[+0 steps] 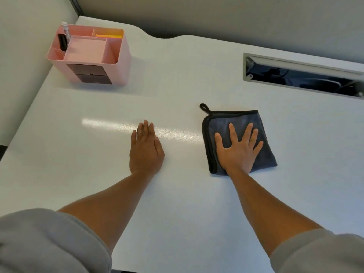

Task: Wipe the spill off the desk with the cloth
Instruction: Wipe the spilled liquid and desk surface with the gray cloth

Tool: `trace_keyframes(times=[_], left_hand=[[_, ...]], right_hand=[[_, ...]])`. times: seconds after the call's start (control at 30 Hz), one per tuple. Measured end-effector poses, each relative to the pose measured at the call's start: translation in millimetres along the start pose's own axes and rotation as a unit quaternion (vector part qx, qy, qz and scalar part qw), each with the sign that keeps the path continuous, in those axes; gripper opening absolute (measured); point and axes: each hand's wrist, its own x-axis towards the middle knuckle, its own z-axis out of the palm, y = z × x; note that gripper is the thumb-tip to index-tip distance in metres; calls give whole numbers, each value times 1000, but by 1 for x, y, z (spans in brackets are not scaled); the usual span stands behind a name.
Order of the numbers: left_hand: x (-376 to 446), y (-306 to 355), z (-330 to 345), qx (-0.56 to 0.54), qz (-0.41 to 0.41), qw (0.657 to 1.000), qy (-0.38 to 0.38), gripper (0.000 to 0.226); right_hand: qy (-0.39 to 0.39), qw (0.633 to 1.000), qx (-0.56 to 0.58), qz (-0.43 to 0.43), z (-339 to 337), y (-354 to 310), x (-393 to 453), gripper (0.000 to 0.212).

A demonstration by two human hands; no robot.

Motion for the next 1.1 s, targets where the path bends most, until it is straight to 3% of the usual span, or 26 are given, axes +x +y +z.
trace_keyframes(times=[0.33, 0.63, 1.1], left_hand=[[0, 4, -1, 10, -6, 1000, -4, 53], [-6, 3, -1, 6, -8, 1000, -11, 53], [-3, 4, 0, 7, -13, 1000, -19, 56]], right_hand=[[-3, 998, -12, 67, -1, 21, -47, 75], [-10, 999, -32, 43, 13, 2, -134, 74], [-10, 998, -31, 60, 14, 3, -128, 75]])
